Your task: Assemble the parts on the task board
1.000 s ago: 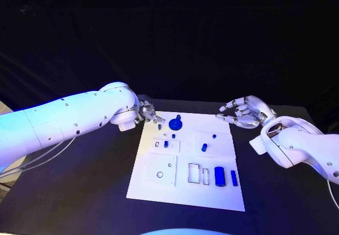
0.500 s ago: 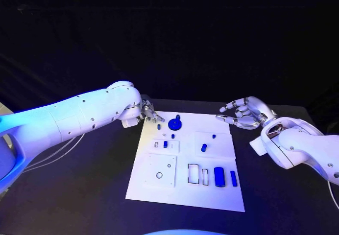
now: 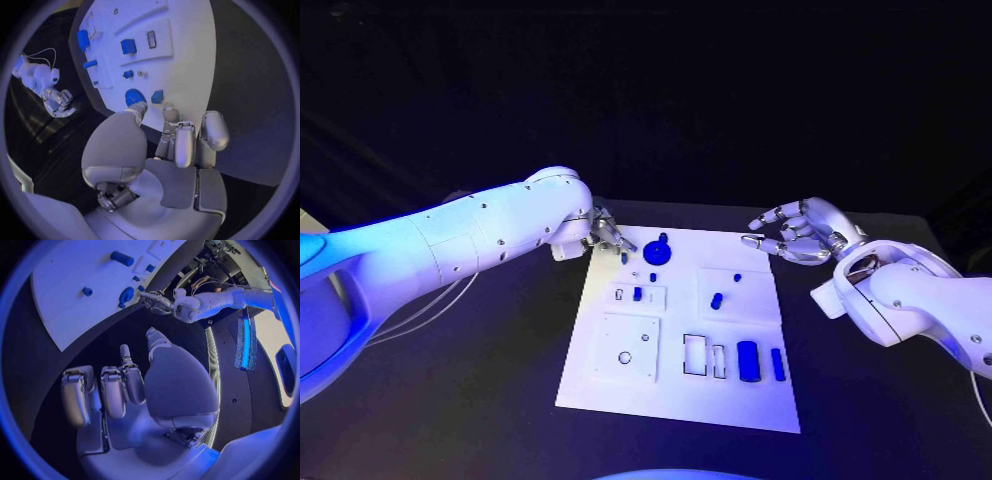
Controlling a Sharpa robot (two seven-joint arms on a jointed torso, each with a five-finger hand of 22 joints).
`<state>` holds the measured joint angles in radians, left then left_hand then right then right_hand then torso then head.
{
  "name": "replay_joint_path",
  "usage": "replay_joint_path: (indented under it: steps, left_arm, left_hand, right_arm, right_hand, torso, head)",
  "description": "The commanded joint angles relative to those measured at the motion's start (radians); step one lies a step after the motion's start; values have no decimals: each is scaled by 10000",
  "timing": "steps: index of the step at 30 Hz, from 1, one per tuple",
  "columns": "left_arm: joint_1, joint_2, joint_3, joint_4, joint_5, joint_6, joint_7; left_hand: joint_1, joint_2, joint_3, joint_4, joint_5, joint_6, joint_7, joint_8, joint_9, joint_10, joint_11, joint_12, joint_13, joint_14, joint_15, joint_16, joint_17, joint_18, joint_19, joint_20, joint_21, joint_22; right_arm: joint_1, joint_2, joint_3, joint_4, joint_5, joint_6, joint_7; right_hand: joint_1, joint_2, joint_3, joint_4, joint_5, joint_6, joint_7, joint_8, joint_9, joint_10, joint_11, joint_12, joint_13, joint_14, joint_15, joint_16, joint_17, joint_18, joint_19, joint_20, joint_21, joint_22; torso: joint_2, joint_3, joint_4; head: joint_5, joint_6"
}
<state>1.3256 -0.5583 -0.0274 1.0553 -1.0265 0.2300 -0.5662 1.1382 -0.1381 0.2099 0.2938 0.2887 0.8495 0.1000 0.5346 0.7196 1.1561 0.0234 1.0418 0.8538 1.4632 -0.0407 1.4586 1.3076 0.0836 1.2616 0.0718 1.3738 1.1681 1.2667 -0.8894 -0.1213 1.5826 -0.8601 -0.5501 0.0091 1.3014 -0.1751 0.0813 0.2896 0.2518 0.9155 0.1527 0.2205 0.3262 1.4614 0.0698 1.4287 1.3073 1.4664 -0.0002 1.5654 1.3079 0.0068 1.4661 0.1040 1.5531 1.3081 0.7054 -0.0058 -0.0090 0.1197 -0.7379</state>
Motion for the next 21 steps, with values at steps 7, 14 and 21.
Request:
replay_joint_path:
  steps: [7,14,21]
  left_arm:
    - [6,50,-18,-30,106,619,100]
    - [6,47,-30,-47,98,758,54]
    - [6,51,-33,-47,132,615,87]
  left_hand:
    - [-49,43,-22,-1,-68,191,-40,-21,-56,65,3,128,42,389,53,85,267,65,40,68,34,60]
    - [152,110,66,-13,-42,397,-114,37,-133,119,-62,190,55,413,3,128,343,59,75,52,56,112]
    - [341,213,185,-16,-28,506,-170,82,-176,203,-112,277,117,434,-39,160,400,54,98,23,71,146]
  right_arm:
    - [-5,30,1,-2,-29,57,103]
    - [-5,33,1,-7,-35,58,103]
    - [-5,42,1,-11,-38,59,105]
  right_hand:
    - [-14,60,-39,-1,68,-82,-3,43,-12,-73,5,-41,1449,978,-23,-63,2377,-12,943,-23,-41,2496]
    - [-13,61,-41,-1,70,-81,-3,44,-12,-71,4,-39,1450,978,-23,-63,2377,-12,943,-23,-41,2496]
    - [-3,75,-53,1,91,-78,-5,51,-13,-61,3,-27,1459,979,-24,-62,2378,-13,944,-24,-39,2498]
  torso:
    - [0,7,-4]
    - [5,3,-4]
    - [5,4,-2]
  head:
    - [17,-17]
    - [5,-24]
    - [18,-32]
